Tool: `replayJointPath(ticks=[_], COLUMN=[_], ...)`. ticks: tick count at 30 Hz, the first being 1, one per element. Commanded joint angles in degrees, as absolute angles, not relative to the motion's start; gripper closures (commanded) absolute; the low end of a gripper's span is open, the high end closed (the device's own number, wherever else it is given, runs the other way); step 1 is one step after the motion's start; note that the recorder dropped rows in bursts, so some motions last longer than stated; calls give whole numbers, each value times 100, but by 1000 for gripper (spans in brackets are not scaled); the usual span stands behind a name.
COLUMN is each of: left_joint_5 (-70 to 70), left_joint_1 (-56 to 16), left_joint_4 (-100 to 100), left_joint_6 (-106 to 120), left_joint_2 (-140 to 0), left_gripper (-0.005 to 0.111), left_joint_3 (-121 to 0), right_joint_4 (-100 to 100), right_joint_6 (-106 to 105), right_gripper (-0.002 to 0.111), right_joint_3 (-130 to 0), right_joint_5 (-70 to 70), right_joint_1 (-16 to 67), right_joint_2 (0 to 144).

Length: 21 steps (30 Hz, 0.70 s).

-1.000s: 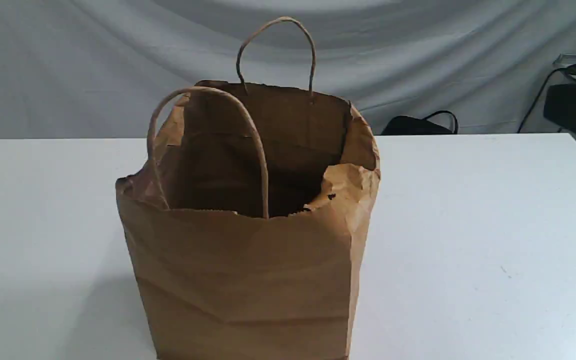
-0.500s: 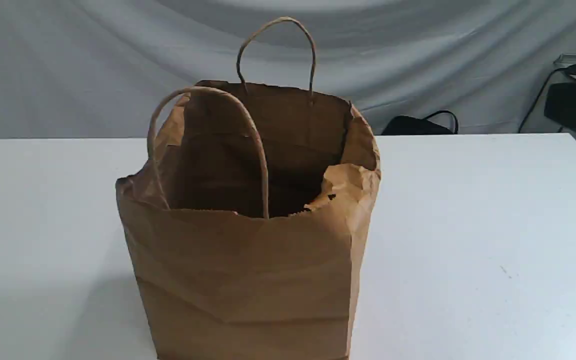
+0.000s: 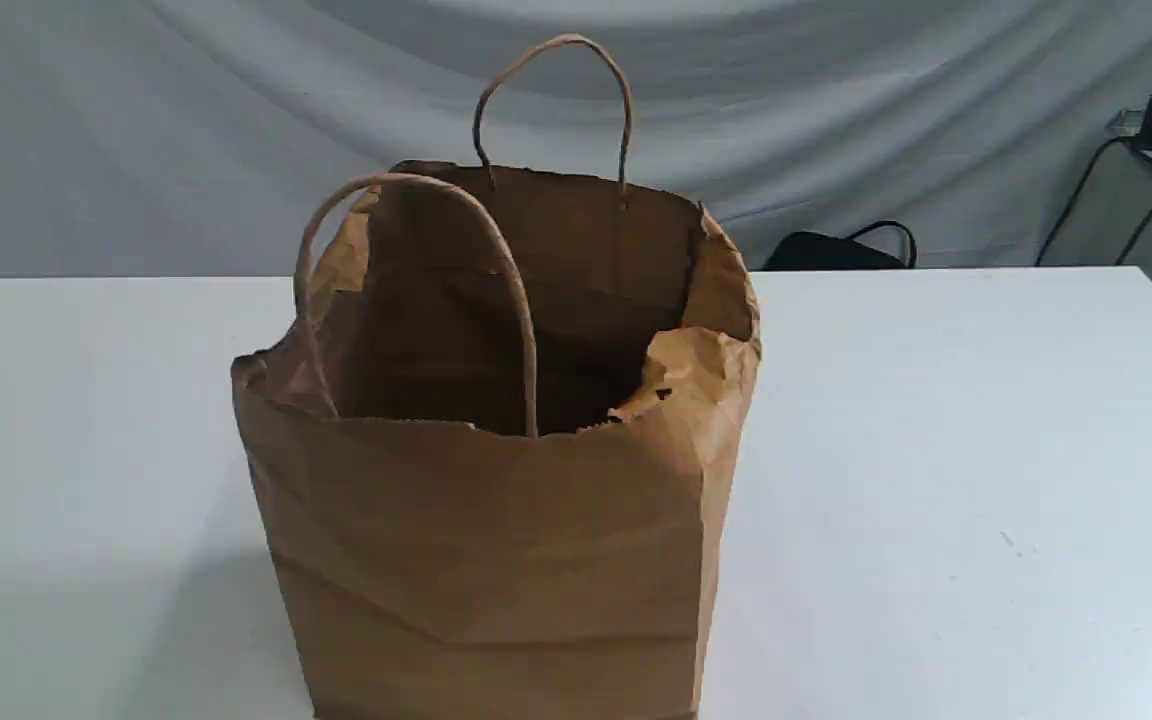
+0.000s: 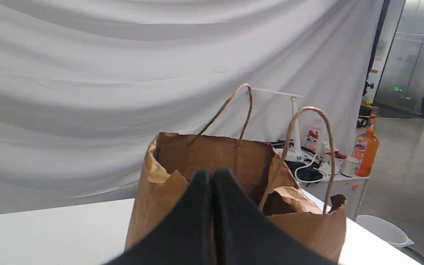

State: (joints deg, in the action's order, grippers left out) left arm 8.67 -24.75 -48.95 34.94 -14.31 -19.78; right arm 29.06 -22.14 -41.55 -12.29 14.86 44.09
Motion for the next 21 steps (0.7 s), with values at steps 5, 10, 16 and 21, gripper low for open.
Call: replayJointPath(ticks=[5, 10, 16, 21], left_joint_5=[836, 836, 836, 836], left_joint_1=[-2452, -2452, -2452, -2452], left_joint_4=[-4889, -4889, -4889, -4889], left_joint_6=[3474, 3474, 3474, 3474], left_joint_2=[-1404, -1404, -1404, -1404], left_gripper=[107, 107, 107, 107], left_joint_3=[-1940, -1940, -1940, -1940], right_joint_4=[2940, 2950, 2950, 2950], right_joint_6=[-2766, -2814, -2814, -2814], right_gripper=[108, 108, 108, 108], right_joint_3=[-3443, -2375, -1325, -774], right_joint_5=[-882, -217, 126, 126], right_joint_1=[1457, 1129, 757, 510], right_joint_2=[3447, 2460, 1187, 250])
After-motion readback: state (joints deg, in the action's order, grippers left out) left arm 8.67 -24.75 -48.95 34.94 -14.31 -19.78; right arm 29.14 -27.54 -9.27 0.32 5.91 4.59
